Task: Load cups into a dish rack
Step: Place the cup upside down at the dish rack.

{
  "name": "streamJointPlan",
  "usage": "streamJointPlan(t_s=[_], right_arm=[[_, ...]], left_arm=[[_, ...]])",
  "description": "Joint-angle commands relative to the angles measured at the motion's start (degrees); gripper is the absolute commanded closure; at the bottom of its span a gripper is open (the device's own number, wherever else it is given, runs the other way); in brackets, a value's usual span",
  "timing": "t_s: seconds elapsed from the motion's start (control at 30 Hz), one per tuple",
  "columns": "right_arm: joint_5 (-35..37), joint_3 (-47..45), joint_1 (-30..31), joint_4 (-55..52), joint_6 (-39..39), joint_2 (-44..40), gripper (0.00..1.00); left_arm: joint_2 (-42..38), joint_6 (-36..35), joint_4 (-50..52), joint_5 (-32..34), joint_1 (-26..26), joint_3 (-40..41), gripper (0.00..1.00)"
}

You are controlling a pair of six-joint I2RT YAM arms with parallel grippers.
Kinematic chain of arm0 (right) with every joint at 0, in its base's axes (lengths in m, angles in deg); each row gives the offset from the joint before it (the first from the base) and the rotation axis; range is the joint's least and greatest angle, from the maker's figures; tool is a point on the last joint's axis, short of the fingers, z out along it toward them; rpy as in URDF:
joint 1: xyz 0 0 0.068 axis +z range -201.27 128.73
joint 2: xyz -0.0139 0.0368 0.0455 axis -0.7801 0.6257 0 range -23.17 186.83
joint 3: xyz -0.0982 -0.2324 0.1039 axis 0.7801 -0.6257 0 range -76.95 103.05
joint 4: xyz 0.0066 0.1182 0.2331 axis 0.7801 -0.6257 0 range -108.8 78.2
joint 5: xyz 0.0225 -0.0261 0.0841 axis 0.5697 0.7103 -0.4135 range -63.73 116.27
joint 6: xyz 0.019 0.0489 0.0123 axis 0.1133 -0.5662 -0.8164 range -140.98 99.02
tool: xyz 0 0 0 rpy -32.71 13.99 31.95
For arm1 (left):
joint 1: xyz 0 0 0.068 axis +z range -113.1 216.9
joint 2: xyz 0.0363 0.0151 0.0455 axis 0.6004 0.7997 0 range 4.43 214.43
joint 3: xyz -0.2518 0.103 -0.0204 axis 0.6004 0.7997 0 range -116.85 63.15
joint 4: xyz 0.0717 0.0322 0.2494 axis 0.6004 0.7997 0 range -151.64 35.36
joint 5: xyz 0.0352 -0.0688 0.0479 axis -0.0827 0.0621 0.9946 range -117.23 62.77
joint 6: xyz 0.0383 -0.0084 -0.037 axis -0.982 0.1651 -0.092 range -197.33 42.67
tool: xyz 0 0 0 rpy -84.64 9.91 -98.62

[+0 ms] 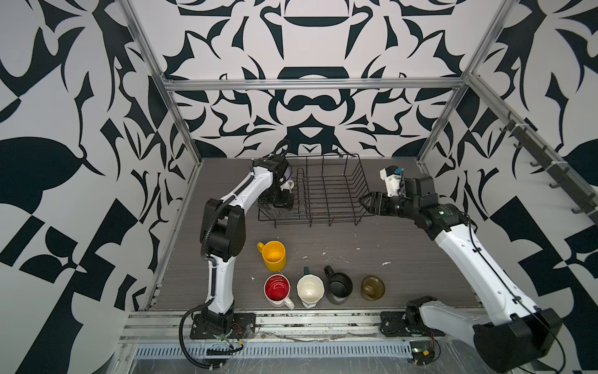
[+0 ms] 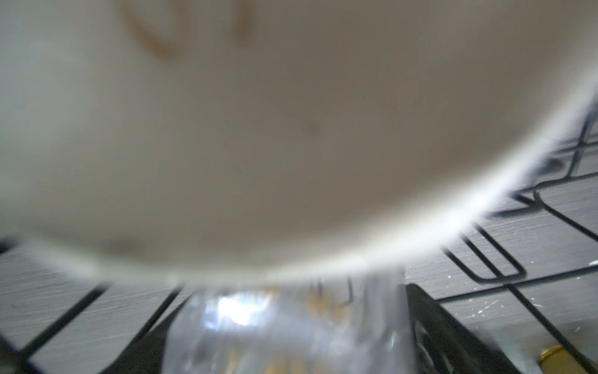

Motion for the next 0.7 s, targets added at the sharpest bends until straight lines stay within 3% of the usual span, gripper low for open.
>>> streamJointPlan(t_s=[0.0,0.4,0.67], right_arm=[[-0.70,0.11,-0.18,1.28,0.32,-0.15,0.30],[-0.82,0.43,-0.24,1.39,-0.04,0.53,0.31],[-0.61,0.55,-0.20,1.46,0.13,0.99,0.31]], left_arm=[[-0.80,-0.50,2.81,0.76,-0.16,-0.73,0.02],[-7.59,0.35,0.69,2.19,-0.16,-1.21,0.00],[-17.60,3.34,1.15,8.59,-0.15,-0.69,0.00]])
